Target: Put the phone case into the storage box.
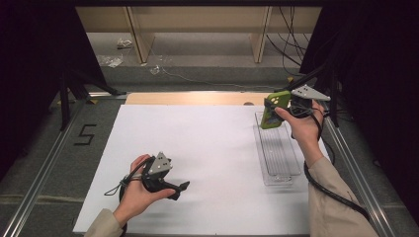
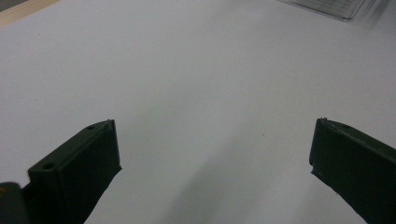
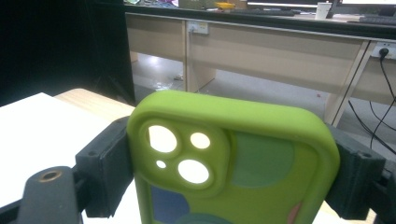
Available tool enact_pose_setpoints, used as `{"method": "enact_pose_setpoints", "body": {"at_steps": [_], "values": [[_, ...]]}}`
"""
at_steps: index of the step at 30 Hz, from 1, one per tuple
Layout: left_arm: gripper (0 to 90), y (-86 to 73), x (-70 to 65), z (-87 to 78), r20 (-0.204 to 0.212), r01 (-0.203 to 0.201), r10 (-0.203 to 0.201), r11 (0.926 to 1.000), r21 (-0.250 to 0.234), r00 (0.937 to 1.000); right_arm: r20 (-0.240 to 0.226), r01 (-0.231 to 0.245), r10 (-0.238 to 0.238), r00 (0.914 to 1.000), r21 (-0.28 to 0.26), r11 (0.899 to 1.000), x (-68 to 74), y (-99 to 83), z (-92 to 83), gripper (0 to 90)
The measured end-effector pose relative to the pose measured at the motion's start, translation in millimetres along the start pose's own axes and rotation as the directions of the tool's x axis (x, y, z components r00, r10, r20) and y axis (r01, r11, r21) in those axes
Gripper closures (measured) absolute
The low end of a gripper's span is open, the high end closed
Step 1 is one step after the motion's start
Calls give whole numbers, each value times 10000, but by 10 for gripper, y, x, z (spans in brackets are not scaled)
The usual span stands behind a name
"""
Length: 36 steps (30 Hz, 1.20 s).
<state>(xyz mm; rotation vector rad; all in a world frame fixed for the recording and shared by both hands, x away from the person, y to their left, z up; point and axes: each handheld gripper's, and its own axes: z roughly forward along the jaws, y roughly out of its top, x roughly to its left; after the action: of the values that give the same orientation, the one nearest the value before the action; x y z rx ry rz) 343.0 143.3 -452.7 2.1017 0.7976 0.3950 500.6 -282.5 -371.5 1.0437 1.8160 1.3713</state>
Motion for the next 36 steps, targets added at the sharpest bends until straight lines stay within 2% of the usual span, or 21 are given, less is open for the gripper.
{"method": "enact_pose_setpoints", "body": {"at_steps": [36], "values": [[11, 5, 3, -9, -33, -5, 5, 10000, -1, 10000, 24, 44, -45, 10000, 86, 10000, -34, -13, 121, 174]]}}
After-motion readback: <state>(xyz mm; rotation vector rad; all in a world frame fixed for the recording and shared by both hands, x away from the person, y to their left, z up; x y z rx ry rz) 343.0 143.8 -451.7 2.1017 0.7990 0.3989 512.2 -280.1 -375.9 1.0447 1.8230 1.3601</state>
